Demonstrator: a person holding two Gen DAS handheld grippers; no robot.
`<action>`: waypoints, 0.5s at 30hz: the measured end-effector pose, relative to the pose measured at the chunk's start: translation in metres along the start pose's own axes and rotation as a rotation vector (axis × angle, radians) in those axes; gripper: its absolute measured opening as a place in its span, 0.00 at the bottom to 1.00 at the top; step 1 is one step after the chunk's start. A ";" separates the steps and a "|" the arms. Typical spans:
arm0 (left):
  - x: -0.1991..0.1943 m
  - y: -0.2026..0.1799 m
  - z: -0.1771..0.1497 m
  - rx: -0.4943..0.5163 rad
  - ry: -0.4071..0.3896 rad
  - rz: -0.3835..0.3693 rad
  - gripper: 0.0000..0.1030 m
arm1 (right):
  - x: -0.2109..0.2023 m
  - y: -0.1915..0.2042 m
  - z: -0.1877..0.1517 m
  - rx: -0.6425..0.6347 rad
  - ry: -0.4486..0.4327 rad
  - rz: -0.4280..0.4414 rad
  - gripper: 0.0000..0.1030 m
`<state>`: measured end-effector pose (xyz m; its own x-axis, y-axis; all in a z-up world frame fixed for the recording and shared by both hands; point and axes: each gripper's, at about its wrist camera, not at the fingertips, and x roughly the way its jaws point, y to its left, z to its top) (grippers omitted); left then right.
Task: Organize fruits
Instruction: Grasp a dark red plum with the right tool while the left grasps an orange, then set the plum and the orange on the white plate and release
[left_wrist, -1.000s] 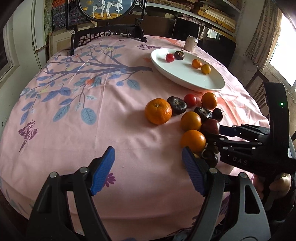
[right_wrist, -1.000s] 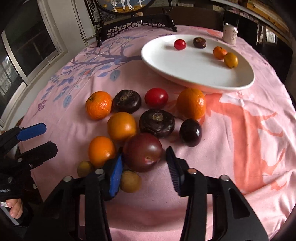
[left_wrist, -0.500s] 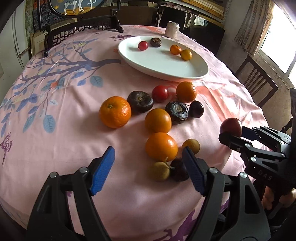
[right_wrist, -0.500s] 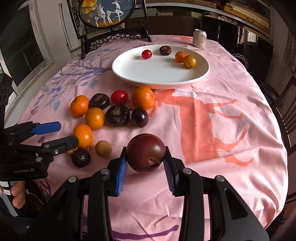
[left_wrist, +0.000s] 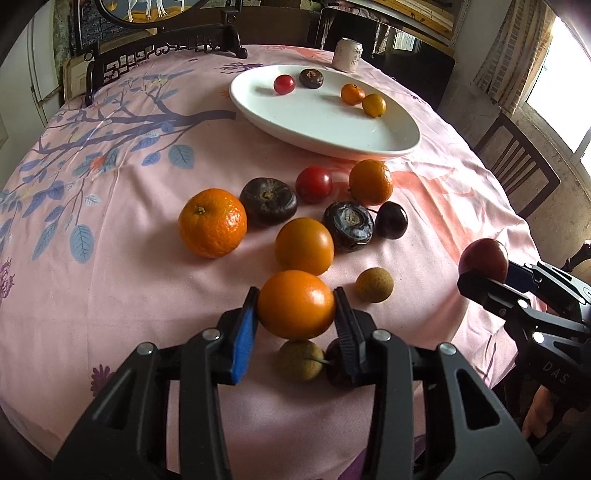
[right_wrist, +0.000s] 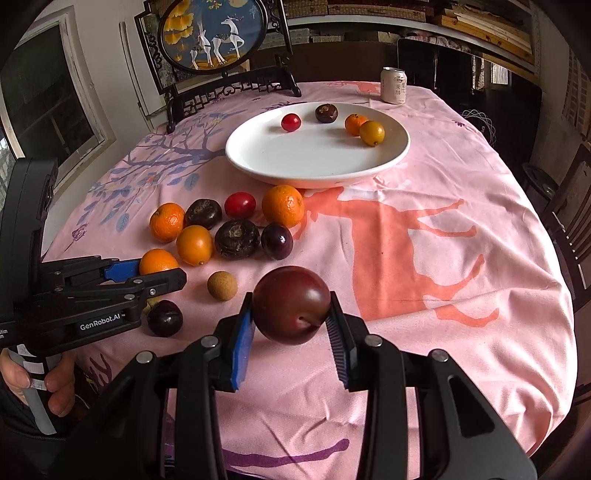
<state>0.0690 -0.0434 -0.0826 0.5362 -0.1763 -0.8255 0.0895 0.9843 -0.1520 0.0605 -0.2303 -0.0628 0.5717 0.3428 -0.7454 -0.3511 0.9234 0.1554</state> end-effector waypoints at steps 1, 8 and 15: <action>-0.003 0.000 0.000 -0.003 -0.005 -0.003 0.39 | 0.000 0.000 0.000 -0.001 -0.001 0.001 0.37; -0.026 -0.002 0.013 0.025 -0.049 -0.012 0.39 | 0.002 0.000 0.008 -0.002 0.002 0.004 0.37; -0.029 0.002 0.086 0.065 -0.068 -0.001 0.39 | 0.011 -0.001 0.046 -0.052 -0.011 -0.006 0.37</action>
<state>0.1260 -0.0357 -0.0124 0.5919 -0.1783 -0.7861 0.1431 0.9830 -0.1152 0.1015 -0.2194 -0.0415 0.5818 0.3390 -0.7393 -0.3851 0.9155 0.1168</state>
